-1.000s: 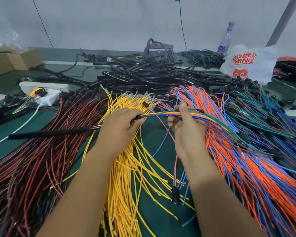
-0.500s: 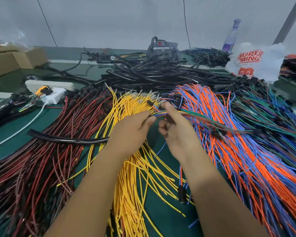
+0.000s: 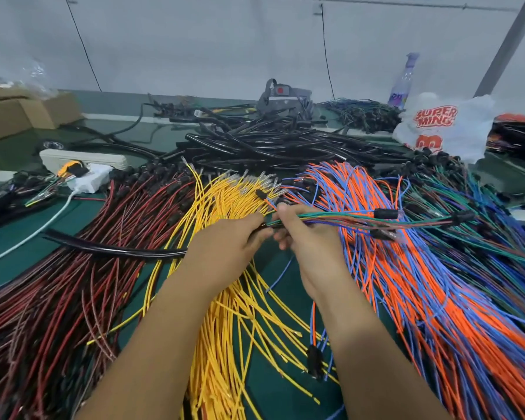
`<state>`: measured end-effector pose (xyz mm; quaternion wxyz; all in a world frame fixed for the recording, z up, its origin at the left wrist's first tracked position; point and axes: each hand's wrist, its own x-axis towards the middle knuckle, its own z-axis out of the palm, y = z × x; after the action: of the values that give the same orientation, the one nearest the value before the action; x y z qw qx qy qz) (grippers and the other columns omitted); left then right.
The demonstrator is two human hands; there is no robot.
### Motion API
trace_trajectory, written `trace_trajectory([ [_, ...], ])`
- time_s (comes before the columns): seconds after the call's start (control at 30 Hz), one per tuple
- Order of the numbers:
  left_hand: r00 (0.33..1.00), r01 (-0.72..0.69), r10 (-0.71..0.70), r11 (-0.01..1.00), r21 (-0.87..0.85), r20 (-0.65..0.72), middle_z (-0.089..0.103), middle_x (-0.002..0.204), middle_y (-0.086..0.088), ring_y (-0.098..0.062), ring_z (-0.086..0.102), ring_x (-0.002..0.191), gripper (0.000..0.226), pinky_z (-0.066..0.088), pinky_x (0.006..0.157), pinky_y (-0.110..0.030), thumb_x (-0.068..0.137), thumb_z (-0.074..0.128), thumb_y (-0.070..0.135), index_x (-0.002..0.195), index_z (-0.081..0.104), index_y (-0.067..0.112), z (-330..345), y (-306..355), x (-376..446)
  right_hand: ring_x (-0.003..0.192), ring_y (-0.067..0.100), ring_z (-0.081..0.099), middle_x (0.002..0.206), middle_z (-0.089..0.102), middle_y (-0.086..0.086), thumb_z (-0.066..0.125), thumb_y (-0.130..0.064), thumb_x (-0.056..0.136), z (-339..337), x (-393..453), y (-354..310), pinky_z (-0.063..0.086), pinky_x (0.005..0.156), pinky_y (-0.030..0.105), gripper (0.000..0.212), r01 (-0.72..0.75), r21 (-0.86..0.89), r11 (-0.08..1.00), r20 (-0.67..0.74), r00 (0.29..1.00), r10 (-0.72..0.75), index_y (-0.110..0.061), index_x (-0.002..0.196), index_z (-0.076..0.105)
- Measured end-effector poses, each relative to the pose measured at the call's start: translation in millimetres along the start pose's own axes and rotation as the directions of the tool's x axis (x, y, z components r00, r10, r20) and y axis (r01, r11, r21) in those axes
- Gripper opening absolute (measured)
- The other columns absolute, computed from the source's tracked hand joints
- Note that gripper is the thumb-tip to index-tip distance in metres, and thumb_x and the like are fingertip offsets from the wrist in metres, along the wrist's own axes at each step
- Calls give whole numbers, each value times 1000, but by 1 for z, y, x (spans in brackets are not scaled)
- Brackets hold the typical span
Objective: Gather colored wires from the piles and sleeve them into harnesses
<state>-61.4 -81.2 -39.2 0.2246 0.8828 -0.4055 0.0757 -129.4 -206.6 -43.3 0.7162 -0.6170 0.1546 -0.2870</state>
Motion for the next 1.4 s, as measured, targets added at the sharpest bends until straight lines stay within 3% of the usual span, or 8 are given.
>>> trace_trajectory([
  [0.33,1000,1,2,992,-122,27,48,55,7,-6,44,51,37,27,49,-28,96,41,49,64,43,32,0,5,-2,41,5,46,46,49,-2,68,-14,89,1,1,-3,38,42,14,20,38,71,997,-5,999,-38,-12,73,56],
  [0.6,995,78,-93,924,-373,-22,59,71,12,-8,59,78,26,49,69,-39,80,42,57,88,55,36,-1,9,-4,51,7,47,52,49,-5,69,-24,89,1,0,-1,42,55,23,23,72,-50,996,8,997,-72,-18,71,56],
  [0.77,997,69,-81,865,-496,-3,66,85,14,-8,62,90,22,50,84,-46,85,50,48,91,64,32,-1,12,-3,48,7,50,53,53,-2,63,-20,93,-1,0,-4,40,45,19,20,40,36,999,-21,999,-39,-15,75,58],
  [0.97,999,33,-20,738,-674,27,57,57,12,-1,51,56,19,41,59,-15,96,54,20,83,68,24,-2,3,1,51,12,54,55,59,2,63,-20,94,-2,2,-3,44,50,23,16,54,44,998,-4,999,-54,-14,79,59],
  [1.07,999,54,-36,679,-732,40,52,55,9,-3,46,53,21,36,53,-11,97,53,19,82,67,16,-2,2,2,50,8,52,54,57,-2,66,-19,92,2,1,-2,42,47,20,16,80,53,995,-17,997,-79,-14,78,59],
  [1.2,999,43,-29,643,-765,32,51,55,8,-3,45,53,17,35,51,-9,89,55,32,81,70,27,0,0,2,47,8,47,48,51,-5,66,-22,91,7,1,-1,40,48,21,19,119,-6,993,-86,989,-120,-17,76,57],
  [1.3,1000,-3,-12,708,-706,-17,59,58,8,-3,52,56,16,40,54,-14,86,56,33,83,71,39,2,1,1,48,9,49,49,53,-4,65,-27,91,6,0,0,41,55,28,19,142,-131,981,-127,979,-158,-21,74,58],
  [1.4,993,-14,-59,799,-601,-101,65,69,5,-15,59,67,16,48,66,-37,86,54,38,80,70,39,4,3,2,45,7,45,51,49,-4,65,-31,91,5,-1,-1,37,51,23,21,150,-196,969,-118,977,-175,-18,75,58],
])
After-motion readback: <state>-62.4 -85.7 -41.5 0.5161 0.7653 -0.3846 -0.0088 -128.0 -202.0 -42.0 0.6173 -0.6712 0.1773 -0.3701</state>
